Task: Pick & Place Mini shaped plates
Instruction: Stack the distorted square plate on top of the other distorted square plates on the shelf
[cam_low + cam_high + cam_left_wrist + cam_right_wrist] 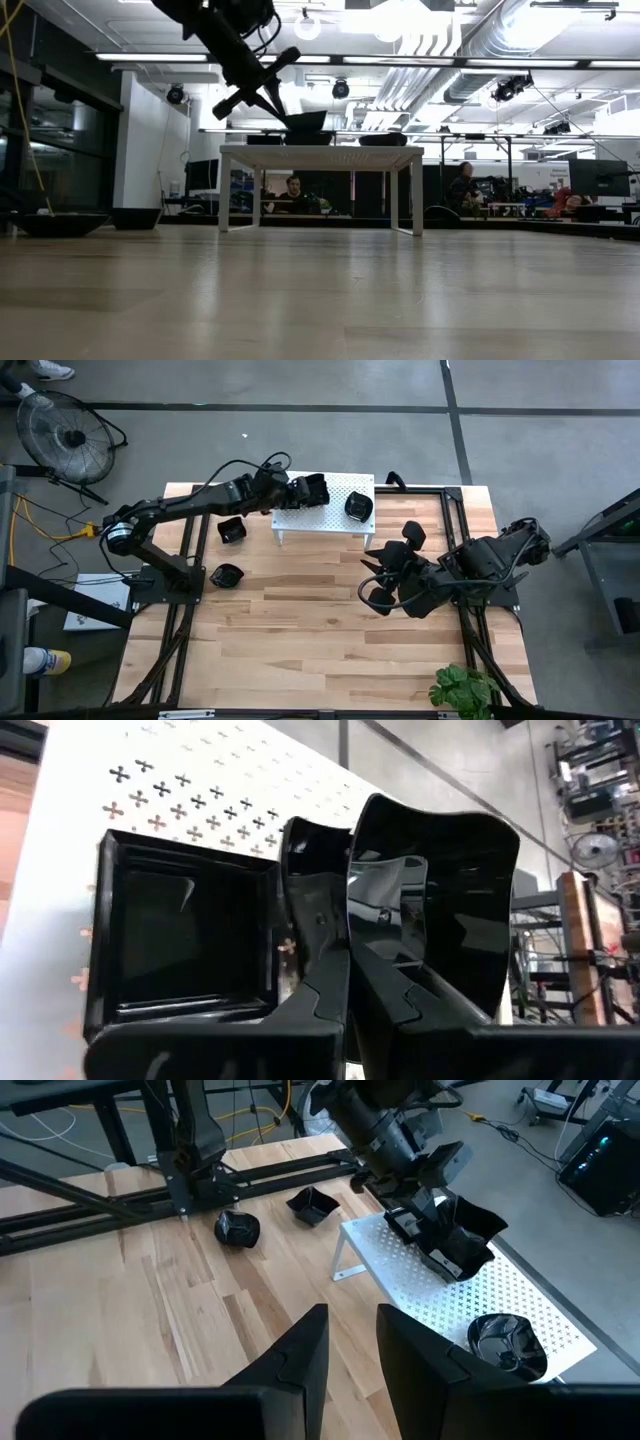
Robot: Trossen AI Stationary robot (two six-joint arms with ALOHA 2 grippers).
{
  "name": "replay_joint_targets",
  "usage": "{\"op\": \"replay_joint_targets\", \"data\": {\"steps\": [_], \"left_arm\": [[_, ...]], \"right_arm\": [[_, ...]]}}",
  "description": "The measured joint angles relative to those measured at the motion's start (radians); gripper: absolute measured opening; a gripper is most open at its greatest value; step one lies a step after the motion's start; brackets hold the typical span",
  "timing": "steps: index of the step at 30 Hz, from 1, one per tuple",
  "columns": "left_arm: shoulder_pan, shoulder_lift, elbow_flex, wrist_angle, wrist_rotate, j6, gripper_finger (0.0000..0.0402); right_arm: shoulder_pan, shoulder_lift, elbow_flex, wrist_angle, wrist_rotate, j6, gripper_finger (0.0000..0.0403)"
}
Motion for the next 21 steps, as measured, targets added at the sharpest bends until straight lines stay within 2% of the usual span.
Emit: {"op": "replay_joint_targets", "data": {"steps": [21], "left_arm": [[0.0,0.01,0.001,0.043,-0.022,0.058,0.0016]], "right_arm": [[0.0,0.0,0.001,-0.007,-0.002,0.0,0.0083]]}}
